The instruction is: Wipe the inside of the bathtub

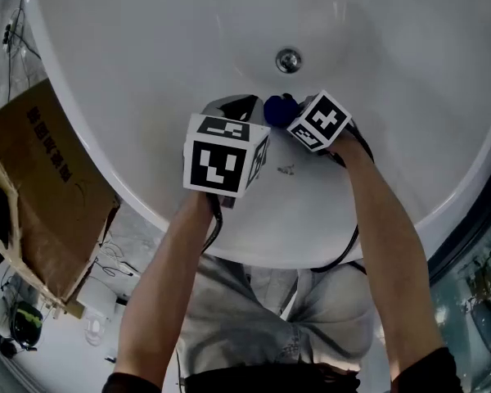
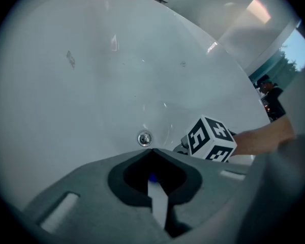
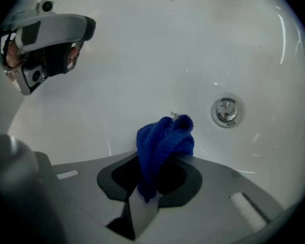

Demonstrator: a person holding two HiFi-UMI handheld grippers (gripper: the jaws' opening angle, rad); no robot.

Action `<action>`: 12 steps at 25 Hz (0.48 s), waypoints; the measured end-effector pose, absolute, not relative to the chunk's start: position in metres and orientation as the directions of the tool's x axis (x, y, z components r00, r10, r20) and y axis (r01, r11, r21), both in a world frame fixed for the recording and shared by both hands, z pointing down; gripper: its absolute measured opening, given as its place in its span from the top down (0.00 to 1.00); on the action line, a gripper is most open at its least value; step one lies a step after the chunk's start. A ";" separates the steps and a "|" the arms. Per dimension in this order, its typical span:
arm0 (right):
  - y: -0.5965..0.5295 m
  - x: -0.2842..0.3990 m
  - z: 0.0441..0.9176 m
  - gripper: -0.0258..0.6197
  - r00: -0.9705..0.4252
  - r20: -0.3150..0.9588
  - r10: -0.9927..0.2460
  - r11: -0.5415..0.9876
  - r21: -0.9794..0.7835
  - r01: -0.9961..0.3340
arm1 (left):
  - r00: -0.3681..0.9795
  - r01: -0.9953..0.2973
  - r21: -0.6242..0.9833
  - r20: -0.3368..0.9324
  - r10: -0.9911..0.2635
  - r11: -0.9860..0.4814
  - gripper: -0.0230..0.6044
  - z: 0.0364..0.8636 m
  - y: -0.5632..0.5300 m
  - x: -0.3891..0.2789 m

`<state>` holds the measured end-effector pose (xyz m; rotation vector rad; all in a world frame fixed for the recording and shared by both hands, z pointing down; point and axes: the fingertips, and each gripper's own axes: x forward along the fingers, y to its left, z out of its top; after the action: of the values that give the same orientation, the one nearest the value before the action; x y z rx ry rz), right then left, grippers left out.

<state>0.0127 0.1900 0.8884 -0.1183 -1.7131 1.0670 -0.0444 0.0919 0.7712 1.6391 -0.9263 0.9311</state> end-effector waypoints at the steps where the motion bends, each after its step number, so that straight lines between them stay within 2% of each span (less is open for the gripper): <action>1: 0.193 0.013 0.883 0.83 -0.439 0.707 0.555 0.588 -0.706 -0.394 | 0.411 -0.900 0.379 0.902 -0.134 -0.215 0.96 0.768 0.093 -0.043; 12: 0.218 0.004 0.817 0.83 -0.488 0.646 0.587 0.551 -0.761 -0.344 | 0.396 -0.901 0.359 0.911 -0.120 -0.243 0.96 0.724 0.103 -0.053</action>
<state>0.0044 0.2181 0.8169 -0.2031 -1.7555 1.1289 -0.0532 0.1025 0.7243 1.6511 -0.9142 0.9759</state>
